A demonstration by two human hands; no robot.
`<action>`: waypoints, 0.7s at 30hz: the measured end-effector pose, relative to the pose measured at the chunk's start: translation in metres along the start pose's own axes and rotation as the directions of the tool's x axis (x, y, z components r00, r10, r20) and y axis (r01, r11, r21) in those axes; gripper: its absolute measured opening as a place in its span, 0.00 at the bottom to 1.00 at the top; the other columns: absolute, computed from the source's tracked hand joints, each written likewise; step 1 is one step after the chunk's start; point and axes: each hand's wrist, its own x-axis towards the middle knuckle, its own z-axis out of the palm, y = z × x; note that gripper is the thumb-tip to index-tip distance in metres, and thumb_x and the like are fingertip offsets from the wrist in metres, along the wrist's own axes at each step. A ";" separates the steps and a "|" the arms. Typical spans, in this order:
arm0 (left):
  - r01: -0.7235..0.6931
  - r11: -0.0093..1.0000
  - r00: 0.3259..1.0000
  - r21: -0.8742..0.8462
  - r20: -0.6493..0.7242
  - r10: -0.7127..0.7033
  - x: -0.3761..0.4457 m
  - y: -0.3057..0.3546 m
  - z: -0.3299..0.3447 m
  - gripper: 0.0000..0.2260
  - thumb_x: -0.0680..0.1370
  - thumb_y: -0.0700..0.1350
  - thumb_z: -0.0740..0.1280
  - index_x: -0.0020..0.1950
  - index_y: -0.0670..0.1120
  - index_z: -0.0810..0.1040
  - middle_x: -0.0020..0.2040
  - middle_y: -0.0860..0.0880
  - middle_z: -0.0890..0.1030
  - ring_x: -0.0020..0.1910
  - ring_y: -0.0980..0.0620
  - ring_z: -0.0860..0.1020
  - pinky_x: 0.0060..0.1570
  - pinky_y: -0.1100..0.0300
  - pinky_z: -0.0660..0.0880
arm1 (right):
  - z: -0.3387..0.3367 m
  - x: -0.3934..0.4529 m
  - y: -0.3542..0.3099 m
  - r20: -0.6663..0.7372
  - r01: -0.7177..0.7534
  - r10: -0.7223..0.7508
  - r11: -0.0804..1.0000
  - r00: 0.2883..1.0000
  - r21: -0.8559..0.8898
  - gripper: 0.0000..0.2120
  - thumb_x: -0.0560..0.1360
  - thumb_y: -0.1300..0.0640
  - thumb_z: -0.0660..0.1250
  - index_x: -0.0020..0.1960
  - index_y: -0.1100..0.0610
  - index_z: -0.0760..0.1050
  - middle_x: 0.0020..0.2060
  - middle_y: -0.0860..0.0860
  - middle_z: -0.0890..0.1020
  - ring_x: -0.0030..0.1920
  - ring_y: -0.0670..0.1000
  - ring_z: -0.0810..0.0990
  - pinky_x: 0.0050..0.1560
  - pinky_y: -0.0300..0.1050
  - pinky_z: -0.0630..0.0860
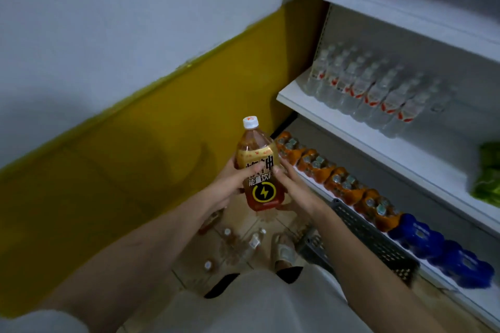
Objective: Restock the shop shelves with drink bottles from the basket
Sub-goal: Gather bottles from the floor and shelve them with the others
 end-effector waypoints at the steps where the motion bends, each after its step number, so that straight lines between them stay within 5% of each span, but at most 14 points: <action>1: -0.016 1.000 1.000 0.016 0.011 0.016 -0.003 0.011 0.003 0.36 0.65 0.58 0.76 0.71 0.56 0.69 0.61 0.52 0.82 0.56 0.54 0.80 0.47 0.52 0.77 | 0.002 -0.004 -0.008 -0.007 0.015 -0.015 0.998 1.000 0.056 0.37 0.71 0.30 0.64 0.76 0.39 0.59 0.68 0.47 0.74 0.60 0.49 0.77 0.60 0.59 0.78; 9: -0.115 0.990 0.993 0.087 -0.003 0.116 -0.010 0.091 0.048 0.44 0.61 0.64 0.74 0.72 0.45 0.70 0.56 0.46 0.84 0.46 0.55 0.84 0.34 0.65 0.78 | -0.005 -0.039 -0.066 -0.200 0.182 -0.150 0.972 0.968 0.151 0.35 0.68 0.26 0.64 0.69 0.41 0.63 0.59 0.45 0.79 0.55 0.47 0.82 0.52 0.58 0.82; 13: -0.162 0.986 0.986 0.050 0.045 0.160 -0.008 0.110 0.079 0.29 0.74 0.59 0.71 0.71 0.48 0.72 0.52 0.51 0.84 0.41 0.59 0.84 0.31 0.67 0.78 | -0.026 -0.052 -0.090 -0.330 0.307 -0.255 0.945 0.909 0.114 0.40 0.64 0.24 0.66 0.69 0.43 0.66 0.60 0.49 0.80 0.55 0.50 0.83 0.56 0.56 0.81; 18: -0.111 0.993 0.962 -0.037 0.246 0.117 -0.001 0.137 0.116 0.33 0.70 0.64 0.67 0.73 0.58 0.63 0.61 0.50 0.80 0.55 0.50 0.81 0.46 0.50 0.80 | -0.070 -0.065 -0.114 -0.408 0.381 -0.346 0.924 0.845 0.005 0.40 0.68 0.27 0.65 0.73 0.46 0.63 0.61 0.49 0.79 0.56 0.48 0.82 0.56 0.49 0.81; 21: -0.125 0.990 0.958 -0.064 0.253 0.137 0.012 0.152 0.150 0.35 0.68 0.64 0.68 0.73 0.57 0.65 0.58 0.49 0.81 0.56 0.47 0.81 0.52 0.47 0.80 | -0.102 -0.069 -0.123 -0.451 0.407 -0.364 0.914 0.815 -0.003 0.42 0.67 0.28 0.65 0.75 0.48 0.63 0.64 0.51 0.78 0.58 0.49 0.81 0.56 0.46 0.80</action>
